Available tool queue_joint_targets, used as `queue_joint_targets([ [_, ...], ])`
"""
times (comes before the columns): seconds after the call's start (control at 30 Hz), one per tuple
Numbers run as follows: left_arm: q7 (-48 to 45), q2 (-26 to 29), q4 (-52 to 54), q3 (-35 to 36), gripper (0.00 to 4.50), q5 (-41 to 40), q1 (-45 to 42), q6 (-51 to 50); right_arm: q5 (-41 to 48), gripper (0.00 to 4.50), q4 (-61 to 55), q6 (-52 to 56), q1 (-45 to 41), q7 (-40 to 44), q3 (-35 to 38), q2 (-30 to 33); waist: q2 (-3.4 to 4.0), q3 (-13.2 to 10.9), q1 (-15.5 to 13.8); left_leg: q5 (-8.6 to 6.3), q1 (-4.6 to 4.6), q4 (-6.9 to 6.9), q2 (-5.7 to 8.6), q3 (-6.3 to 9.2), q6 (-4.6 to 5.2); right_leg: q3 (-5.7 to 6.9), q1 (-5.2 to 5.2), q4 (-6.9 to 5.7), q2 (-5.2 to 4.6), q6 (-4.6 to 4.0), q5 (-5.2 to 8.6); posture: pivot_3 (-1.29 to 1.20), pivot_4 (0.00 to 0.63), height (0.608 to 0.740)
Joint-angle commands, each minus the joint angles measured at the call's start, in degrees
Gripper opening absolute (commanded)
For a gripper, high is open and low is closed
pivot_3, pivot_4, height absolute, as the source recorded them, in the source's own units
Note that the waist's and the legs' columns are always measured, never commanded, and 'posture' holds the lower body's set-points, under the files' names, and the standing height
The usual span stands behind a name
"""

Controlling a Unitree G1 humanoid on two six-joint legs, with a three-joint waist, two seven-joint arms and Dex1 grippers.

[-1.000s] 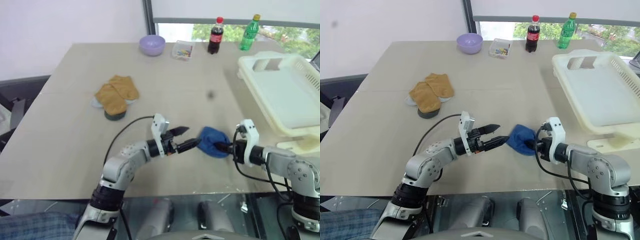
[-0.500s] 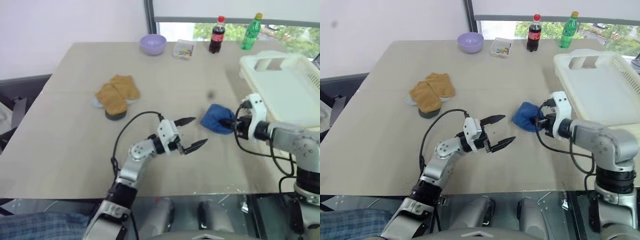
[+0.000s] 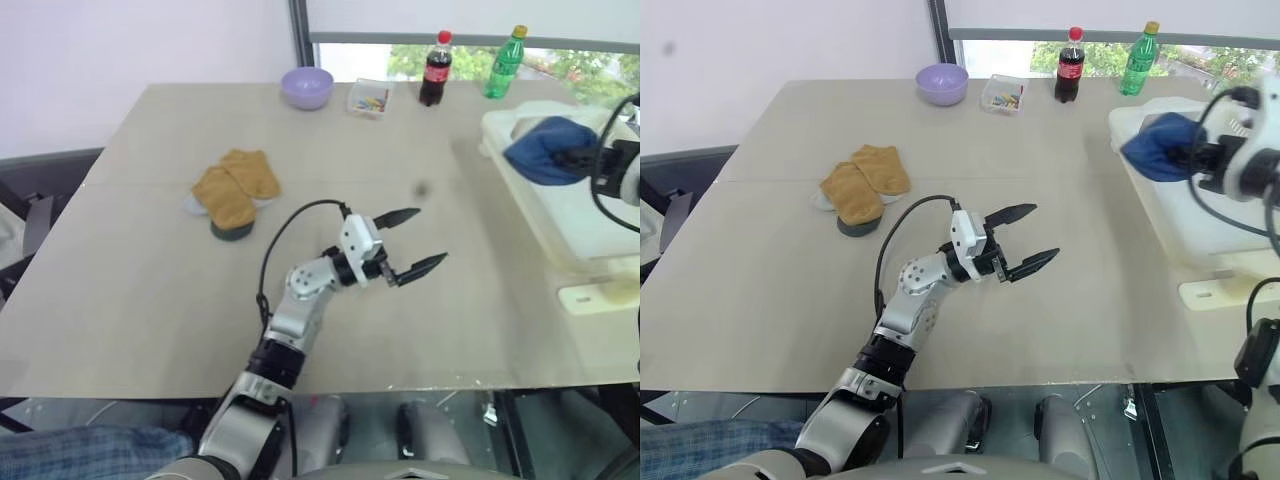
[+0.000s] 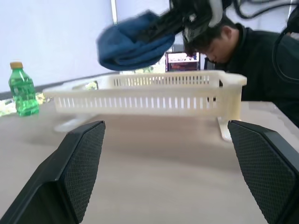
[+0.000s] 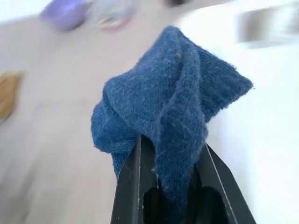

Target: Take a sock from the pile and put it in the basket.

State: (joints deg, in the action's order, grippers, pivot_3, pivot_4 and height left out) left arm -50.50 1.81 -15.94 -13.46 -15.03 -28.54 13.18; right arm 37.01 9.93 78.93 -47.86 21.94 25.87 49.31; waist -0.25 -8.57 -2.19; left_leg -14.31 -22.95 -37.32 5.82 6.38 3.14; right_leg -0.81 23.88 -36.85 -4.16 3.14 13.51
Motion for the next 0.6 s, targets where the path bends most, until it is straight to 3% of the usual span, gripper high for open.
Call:
queue_joint_targets([
  [0.03, -0.1, -1.7, 0.1, 0.5, 4.50, -1.3, -2.2, -0.2, -2.7, 0.03, 9.2, -5.5, -2.4, -0.6, 3.5, 1.4, 0.01, 0.0, 0.1, 0.00, 0.01, 0.00, -0.01, -0.02, 0.00, -0.02, 0.00, -0.02, 0.00, 0.00, 0.00, 0.00, 0.150, 0.740],
  [0.13, 0.4, -2.9, -0.9, 0.6, 4.50, -1.1, -3.5, -0.2, -5.2, 0.03, 19.6, -10.2, -3.8, -2.9, 5.4, 1.1, 0.02, 0.0, 0.4, 0.00, 0.04, 0.01, -0.02, -0.12, 0.00, -0.10, 0.03, -0.07, 0.02, 0.00, 0.00, 0.00, 0.150, 0.740],
  [0.27, 0.6, -3.6, -1.4, 0.4, 4.50, -0.7, -4.0, 0.1, -8.4, 1.75, 26.3, -13.2, -3.9, -3.3, 3.3, 2.2, 0.03, 0.0, 0.7, 0.00, 0.05, 0.01, -0.03, -0.16, 0.00, -0.14, 0.03, -0.09, 0.03, 0.00, 0.00, 0.00, 0.150, 0.740],
  [0.43, 0.3, -3.6, -1.2, 0.2, 4.50, -0.7, -3.2, 0.1, -10.3, 3.74, 25.6, -14.6, -3.5, -1.3, 0.7, 3.4, 0.09, 0.0, 1.3, 0.01, 0.04, 0.01, -0.03, -0.21, 0.01, -0.19, 0.05, -0.09, 0.03, 0.01, 0.00, 0.00, 0.150, 0.740],
  [0.6, 0.4, -2.8, -2.3, 0.3, 4.50, 0.0, -2.2, 0.5, -11.1, 3.81, 16.6, -14.9, 1.1, 5.2, -4.2, 8.1, 0.12, 0.0, 1.3, 0.00, 0.04, 0.00, -0.03, -0.20, 0.01, -0.17, 0.05, -0.10, 0.04, 0.01, 0.00, 0.00, 0.150, 0.740],
])
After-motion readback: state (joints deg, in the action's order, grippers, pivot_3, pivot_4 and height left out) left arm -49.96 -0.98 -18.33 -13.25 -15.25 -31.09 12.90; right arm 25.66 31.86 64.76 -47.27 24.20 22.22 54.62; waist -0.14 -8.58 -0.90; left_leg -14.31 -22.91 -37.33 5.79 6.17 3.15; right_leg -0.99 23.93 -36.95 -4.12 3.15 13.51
